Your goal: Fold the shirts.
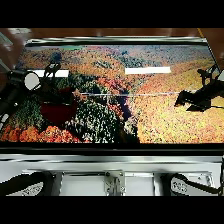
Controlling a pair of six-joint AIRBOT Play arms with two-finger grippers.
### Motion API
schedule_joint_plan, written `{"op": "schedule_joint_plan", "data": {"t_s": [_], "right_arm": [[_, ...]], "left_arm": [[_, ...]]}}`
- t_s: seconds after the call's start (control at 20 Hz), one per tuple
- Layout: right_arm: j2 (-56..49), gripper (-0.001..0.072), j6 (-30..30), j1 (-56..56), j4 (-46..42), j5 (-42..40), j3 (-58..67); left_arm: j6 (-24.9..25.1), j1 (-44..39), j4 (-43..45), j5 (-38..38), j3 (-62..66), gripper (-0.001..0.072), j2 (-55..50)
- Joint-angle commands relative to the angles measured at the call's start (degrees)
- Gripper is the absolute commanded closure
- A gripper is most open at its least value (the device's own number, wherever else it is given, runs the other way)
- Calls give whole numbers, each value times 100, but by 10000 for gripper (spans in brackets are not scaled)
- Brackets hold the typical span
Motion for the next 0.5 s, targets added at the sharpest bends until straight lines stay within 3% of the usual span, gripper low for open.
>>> {"op": "schedule_joint_plan", "data": {"t_s": [0.0,0.45], "right_arm": [[4,9,2,4,0,0,0],[4,9,-2,4,-2,-256,0]], "left_arm": [[0,-2,2,2,-2,-8,4],[-4,-2,-142,208,-2,-8,-85]]}}
